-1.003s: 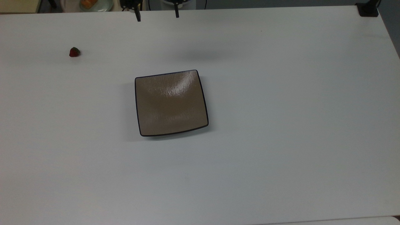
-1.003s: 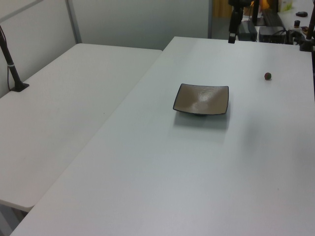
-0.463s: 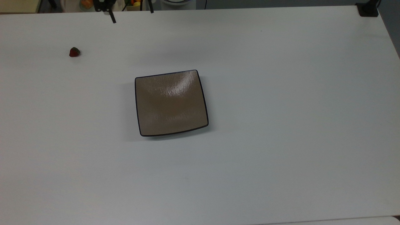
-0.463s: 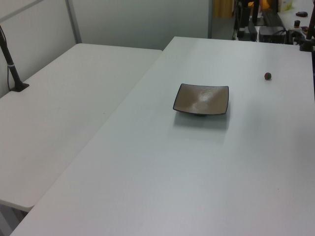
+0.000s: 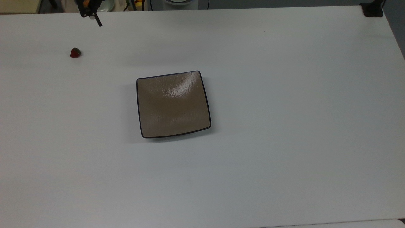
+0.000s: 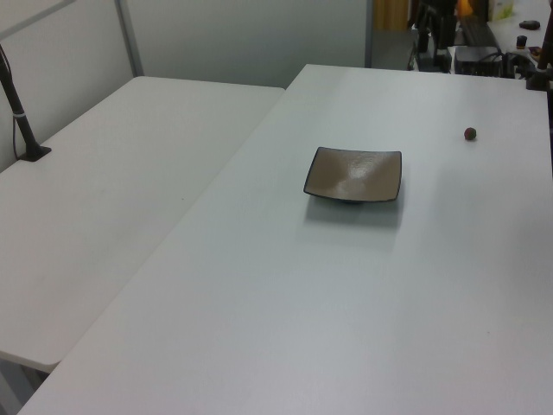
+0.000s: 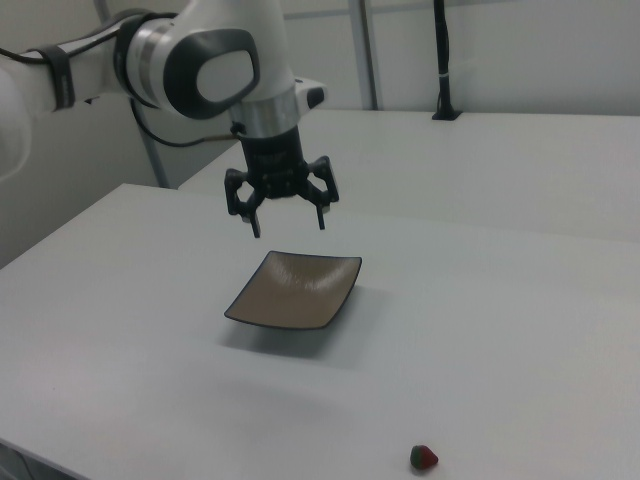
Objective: Strawberries on a ceramic plate
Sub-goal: 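Lower the open gripper over the red strawberry, then close the gripper around the strawberry, then lift the held strawberry off the table, then carry the strawberry over the brown ceramic plate and lower it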
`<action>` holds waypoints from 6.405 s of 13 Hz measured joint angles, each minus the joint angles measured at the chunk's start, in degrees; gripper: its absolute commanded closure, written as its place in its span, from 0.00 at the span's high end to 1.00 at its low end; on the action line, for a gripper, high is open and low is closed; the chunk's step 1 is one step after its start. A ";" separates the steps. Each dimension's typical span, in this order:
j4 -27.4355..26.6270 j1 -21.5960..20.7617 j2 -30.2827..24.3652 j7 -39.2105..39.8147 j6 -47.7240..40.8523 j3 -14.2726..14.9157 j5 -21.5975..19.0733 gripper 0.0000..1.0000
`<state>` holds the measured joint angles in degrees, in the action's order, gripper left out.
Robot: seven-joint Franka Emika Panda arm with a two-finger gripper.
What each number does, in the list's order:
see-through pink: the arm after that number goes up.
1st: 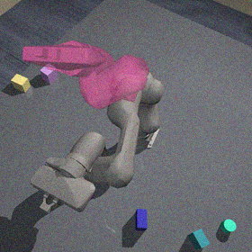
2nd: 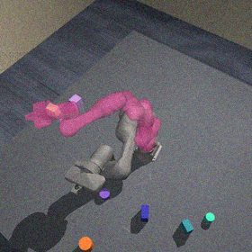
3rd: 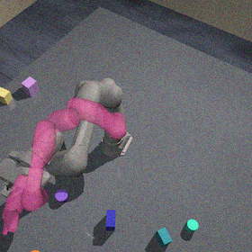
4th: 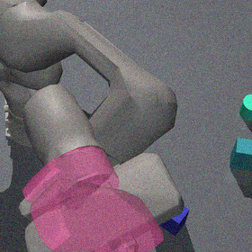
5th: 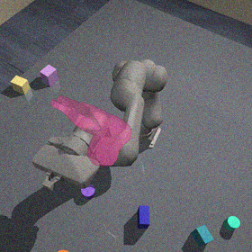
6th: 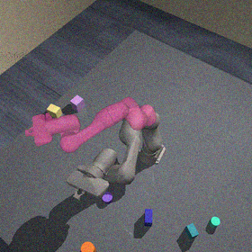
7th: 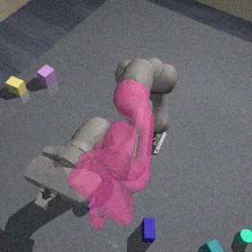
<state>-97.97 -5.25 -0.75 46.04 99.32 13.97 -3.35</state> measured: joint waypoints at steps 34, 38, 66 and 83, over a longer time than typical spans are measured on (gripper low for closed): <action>-21.15 5.12 14.72 14.70 31.01 13.27 13.56 0.96; -22.02 5.80 15.98 16.66 32.41 13.27 13.90 0.53; 1.41 1.75 10.41 -19.95 8.43 -1.42 2.52 0.13; -3.01 -1.91 17.69 -34.17 29.50 -11.56 -2.20 0.16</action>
<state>-100.99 -7.16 16.94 11.87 128.82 2.41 -5.55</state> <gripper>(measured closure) 0.621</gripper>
